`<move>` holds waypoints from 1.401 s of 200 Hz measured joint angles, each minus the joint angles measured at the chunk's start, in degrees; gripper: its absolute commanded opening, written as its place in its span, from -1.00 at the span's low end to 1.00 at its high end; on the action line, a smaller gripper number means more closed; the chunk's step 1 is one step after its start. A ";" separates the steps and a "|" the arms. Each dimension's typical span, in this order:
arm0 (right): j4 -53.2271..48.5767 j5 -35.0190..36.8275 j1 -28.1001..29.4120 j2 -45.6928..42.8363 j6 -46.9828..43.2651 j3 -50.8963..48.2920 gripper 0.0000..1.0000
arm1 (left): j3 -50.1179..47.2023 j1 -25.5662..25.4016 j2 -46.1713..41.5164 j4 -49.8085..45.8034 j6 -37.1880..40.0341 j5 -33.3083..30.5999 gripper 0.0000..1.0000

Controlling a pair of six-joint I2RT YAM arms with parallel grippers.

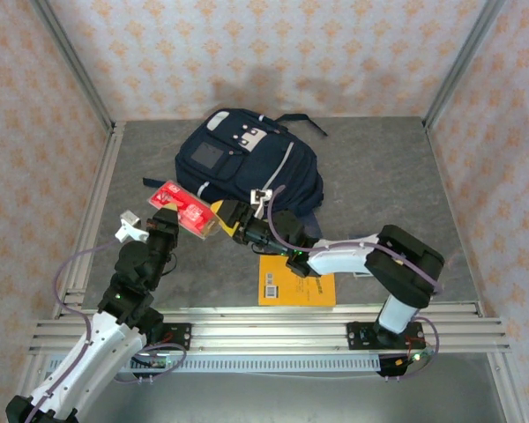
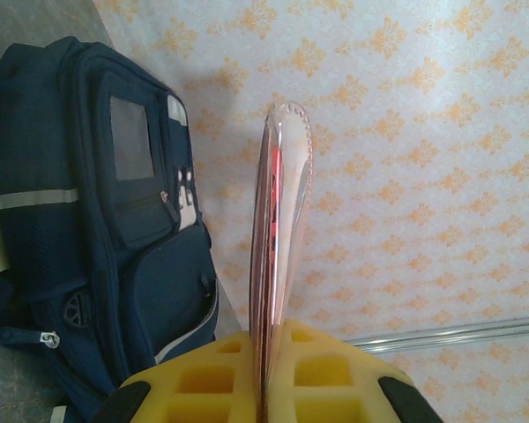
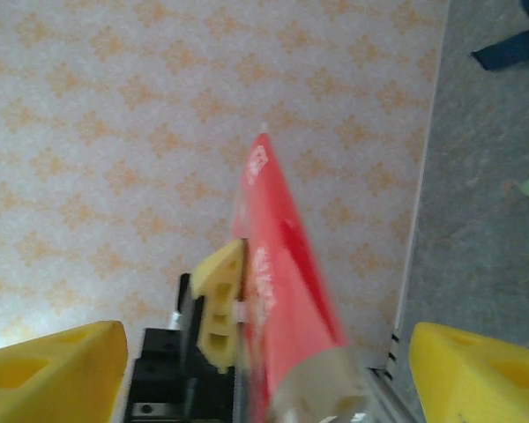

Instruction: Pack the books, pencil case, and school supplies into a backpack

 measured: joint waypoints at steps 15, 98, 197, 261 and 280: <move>1.25 -0.17 0.13 1.99 1.68 0.11 0.44 | 0.00 0.00 -0.04 0.00 0.00 0.02 -1.00; 4.17 -1.70 1.46 5.11 5.49 2.67 -0.23 | 0.00 -0.37 0.98 -0.04 0.24 0.11 -1.00; 2.93 0.07 1.14 3.61 4.50 0.57 -1.00 | 3.34 -0.74 5.81 -4.87 6.93 2.38 0.34; -29.44 10.23 -9.46 -21.31 -10.95 -3.50 -1.00 | 32.39 -4.76 33.46 -22.45 28.52 7.54 0.53; -41.18 15.89 -12.70 -29.18 -17.07 -3.10 -1.00 | 44.76 -8.20 46.73 -28.48 36.59 8.22 0.55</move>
